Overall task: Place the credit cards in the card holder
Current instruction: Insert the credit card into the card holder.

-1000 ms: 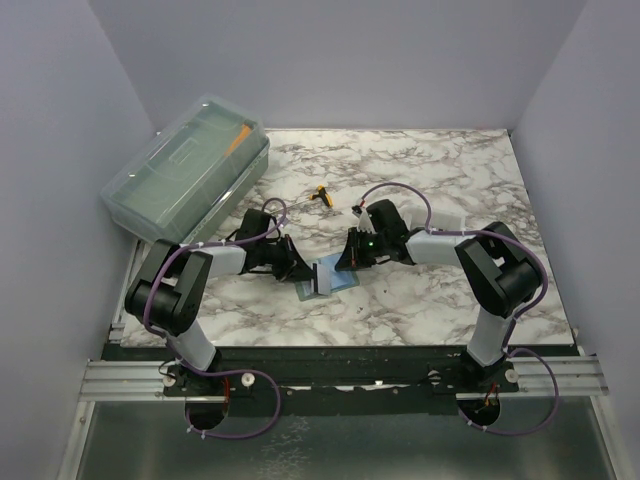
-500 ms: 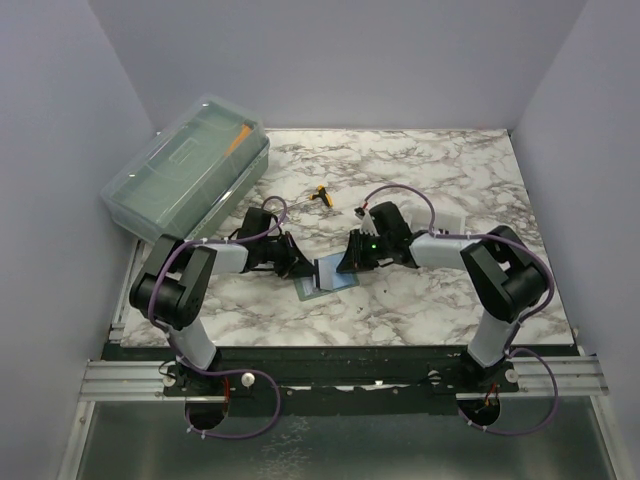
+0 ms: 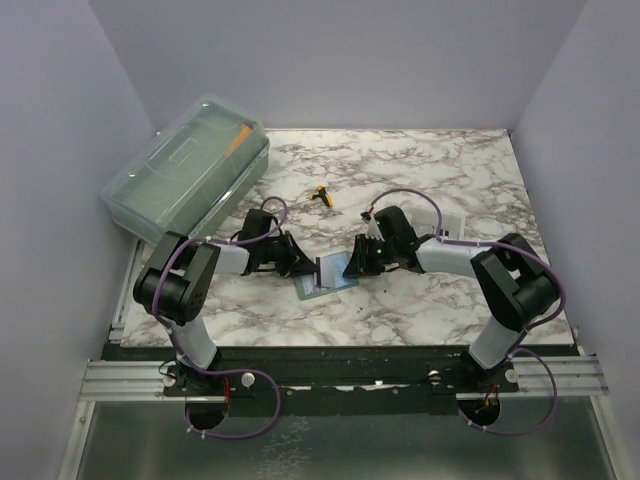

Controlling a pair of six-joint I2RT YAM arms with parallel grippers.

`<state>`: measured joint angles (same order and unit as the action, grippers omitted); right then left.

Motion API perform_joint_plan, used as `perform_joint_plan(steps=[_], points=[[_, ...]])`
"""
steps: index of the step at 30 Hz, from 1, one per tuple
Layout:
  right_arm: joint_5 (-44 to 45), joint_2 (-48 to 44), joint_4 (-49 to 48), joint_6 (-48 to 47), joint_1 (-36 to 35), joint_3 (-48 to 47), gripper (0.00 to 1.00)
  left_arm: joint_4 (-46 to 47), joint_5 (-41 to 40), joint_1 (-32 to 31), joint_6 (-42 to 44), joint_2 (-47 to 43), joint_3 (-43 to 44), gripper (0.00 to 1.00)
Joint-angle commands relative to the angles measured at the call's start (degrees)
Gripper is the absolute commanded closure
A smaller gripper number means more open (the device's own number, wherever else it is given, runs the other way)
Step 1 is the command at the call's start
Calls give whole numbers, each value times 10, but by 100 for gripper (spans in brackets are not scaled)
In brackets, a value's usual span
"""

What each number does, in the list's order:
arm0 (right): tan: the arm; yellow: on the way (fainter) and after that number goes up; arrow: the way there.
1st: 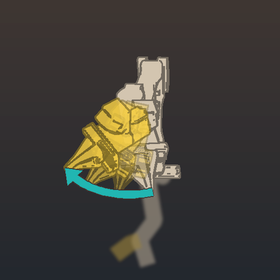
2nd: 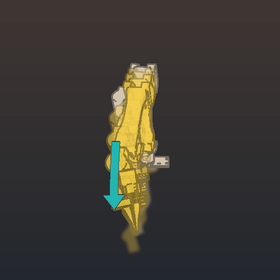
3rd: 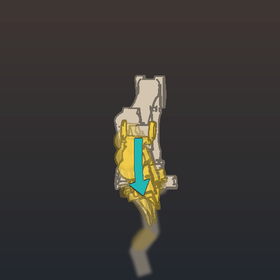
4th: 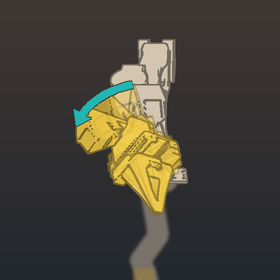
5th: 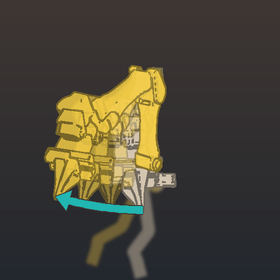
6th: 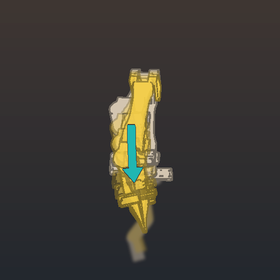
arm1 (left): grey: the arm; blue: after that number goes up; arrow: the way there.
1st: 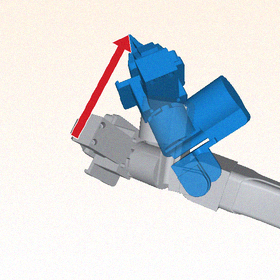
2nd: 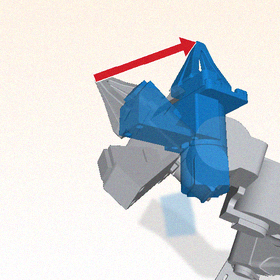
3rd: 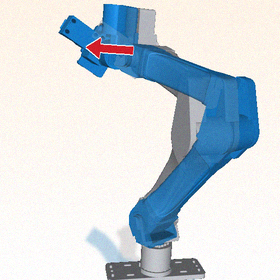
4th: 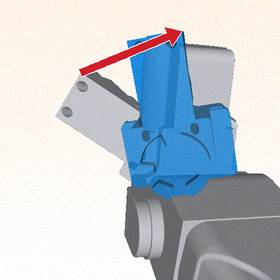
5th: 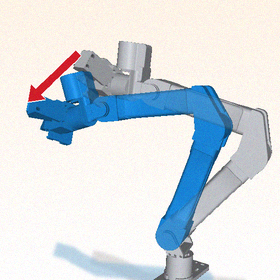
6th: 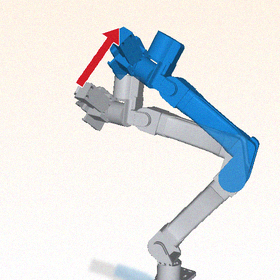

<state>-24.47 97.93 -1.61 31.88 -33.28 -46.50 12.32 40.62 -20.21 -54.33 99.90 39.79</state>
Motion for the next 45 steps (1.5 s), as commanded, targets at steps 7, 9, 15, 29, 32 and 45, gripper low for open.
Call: perform_joint_plan(steps=[7,9,15,29,32,45], points=[[10,42,3,-1,-3,25,91,122,-105,-8,-48,-29,-71,100],[7,43,0,1,-3,26,91,124,-122,-8,-48,-49,-82,100],[2,42,-7,4,-3,31,92,145,-154,-19,-64,-86,-104,100],[-8,23,-13,17,-3,40,92,199,-127,-69,-78,-2,-74,100],[-17,0,-3,24,2,35,88,146,-119,-70,-65,6,-59,100],[87,38,108,16,16,-61,72,-27,-162,-99,-20,28,22,100]])
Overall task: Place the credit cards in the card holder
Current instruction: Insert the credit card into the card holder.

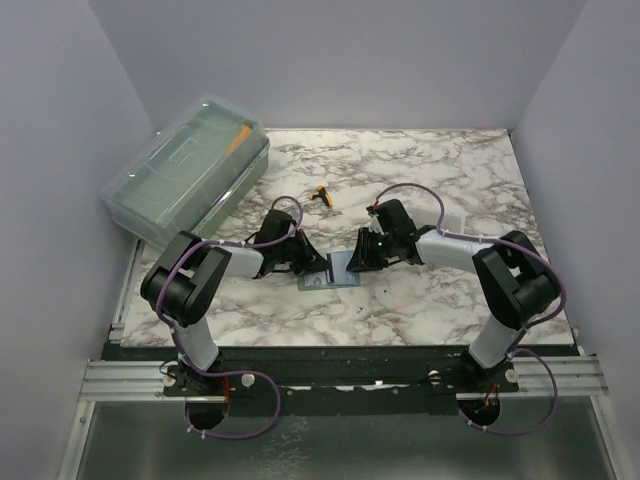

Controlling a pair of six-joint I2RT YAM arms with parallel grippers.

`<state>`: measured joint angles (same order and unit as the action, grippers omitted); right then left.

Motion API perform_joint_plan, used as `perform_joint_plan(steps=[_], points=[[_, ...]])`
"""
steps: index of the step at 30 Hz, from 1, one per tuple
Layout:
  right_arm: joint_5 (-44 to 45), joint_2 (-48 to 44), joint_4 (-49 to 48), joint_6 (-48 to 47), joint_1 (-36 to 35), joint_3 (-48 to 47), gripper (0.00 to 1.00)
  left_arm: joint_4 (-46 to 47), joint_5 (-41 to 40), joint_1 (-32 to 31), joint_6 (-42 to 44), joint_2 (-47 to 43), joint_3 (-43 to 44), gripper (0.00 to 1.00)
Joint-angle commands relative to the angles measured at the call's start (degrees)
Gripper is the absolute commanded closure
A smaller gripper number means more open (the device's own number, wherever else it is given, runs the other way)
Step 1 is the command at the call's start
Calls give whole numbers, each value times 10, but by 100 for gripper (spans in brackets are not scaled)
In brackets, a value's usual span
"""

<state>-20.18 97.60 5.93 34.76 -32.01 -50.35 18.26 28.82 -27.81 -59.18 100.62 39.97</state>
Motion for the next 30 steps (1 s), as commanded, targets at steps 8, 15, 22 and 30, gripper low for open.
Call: perform_joint_plan(steps=[8,15,22,30], points=[[11,55,-10,9,-4,-30,83,-151,-99,-69,27,36,89,97],[56,5,40,-13,-3,-21,78,-195,-118,-58,56,-26,76,69],[32,14,24,-16,-3,-17,73,-201,-116,-58,56,-29,71,55],[-50,30,-38,-10,-4,-4,76,-185,-110,-74,52,-2,107,68]])
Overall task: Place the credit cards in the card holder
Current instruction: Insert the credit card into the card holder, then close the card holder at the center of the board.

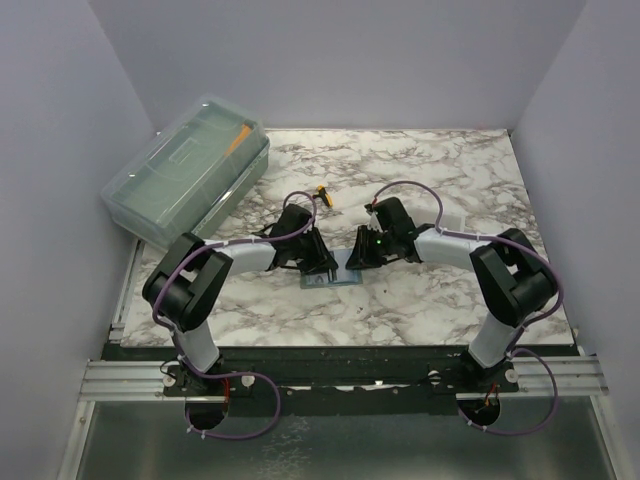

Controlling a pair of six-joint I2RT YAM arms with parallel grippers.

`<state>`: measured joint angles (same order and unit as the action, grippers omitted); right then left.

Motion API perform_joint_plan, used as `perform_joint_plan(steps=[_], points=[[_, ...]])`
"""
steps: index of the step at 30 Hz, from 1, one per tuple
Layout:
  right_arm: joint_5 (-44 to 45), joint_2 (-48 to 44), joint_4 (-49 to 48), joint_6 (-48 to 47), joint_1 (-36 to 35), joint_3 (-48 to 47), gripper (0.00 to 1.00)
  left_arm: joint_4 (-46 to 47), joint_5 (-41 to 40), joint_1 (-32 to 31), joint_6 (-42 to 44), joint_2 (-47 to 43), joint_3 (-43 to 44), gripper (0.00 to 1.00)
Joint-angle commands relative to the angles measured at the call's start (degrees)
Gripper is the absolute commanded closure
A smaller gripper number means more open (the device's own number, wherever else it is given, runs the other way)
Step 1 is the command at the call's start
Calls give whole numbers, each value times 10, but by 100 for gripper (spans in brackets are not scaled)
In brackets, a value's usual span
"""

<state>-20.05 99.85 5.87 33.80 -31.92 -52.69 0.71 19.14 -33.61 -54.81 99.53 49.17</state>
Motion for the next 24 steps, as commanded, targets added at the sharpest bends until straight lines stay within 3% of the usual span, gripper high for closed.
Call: perform_joint_plan(steps=[1,6,11,14,17,19,24], points=[[-53,5,-38,2,-4,21,76,-10,-17,-17,8,1,14,68],[-17,-17,-3,-12,-4,10,76,-19,8,-7,20,-40,-3,61],[32,-54,63,-38,-4,-5,67,-55,55,30,45,-113,-31,51],[47,-77,83,-49,-4,-4,59,-108,65,60,75,-171,-35,42],[52,-83,85,-56,-4,0,52,-169,70,98,105,-205,-33,20],[62,-74,88,-60,-4,-4,47,-191,72,126,116,-216,-41,14],[66,-58,60,-59,0,0,40,-172,88,155,103,-193,-63,11]])
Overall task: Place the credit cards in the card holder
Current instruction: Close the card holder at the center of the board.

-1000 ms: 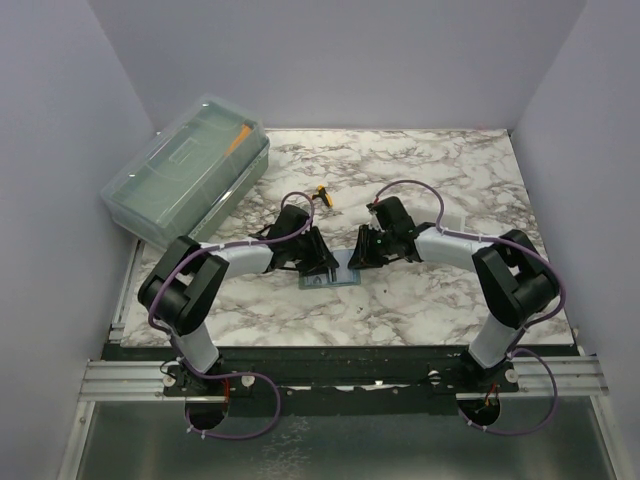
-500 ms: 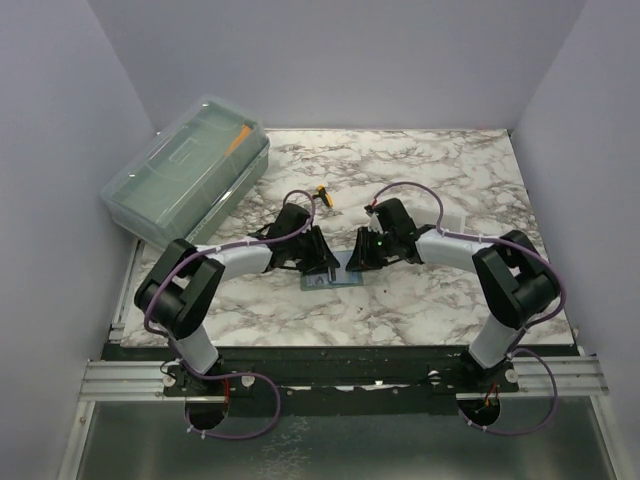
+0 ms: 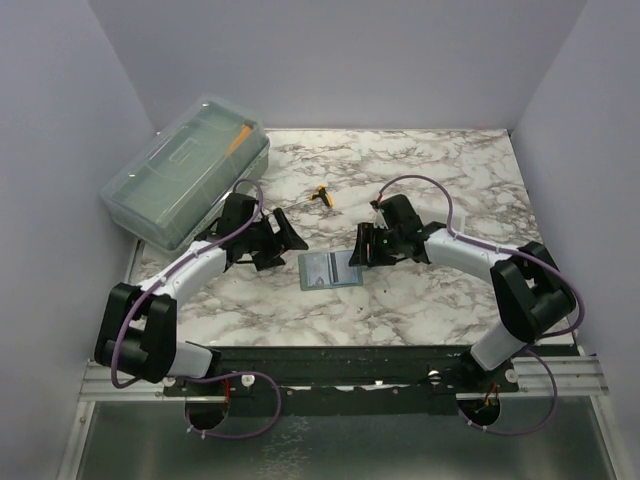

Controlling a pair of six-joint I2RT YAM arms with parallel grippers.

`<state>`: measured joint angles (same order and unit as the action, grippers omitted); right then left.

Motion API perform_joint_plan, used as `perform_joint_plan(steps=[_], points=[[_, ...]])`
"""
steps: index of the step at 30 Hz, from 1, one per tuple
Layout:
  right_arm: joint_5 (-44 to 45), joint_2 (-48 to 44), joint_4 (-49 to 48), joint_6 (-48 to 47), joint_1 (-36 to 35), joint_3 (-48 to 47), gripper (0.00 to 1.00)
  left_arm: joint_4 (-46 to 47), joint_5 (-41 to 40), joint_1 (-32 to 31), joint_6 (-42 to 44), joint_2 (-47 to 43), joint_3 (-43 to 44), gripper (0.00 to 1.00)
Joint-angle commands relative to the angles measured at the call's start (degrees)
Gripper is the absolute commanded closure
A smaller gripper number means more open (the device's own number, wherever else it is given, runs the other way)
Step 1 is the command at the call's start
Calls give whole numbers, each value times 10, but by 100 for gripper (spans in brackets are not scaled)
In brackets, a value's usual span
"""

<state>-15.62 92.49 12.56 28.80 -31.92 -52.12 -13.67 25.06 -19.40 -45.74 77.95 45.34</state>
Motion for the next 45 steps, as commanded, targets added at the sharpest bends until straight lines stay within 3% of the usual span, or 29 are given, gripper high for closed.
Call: perform_joint_plan(steps=[1,13,24,31,39,45], points=[[19,21,-10,-8,0,-5,40,-13,36,13,4,32,-29,11],[-44,75,-69,19,-3,12,48,214,83,0,-128,95,-105,12],[-111,70,-137,64,-22,30,48,239,96,-11,-181,7,-99,15],[-5,-7,-45,78,-18,22,46,242,88,-73,-181,58,-42,14],[91,-128,67,93,9,14,47,271,94,-118,-170,182,11,13],[86,-105,64,79,10,2,59,282,84,-124,-159,192,8,23]])
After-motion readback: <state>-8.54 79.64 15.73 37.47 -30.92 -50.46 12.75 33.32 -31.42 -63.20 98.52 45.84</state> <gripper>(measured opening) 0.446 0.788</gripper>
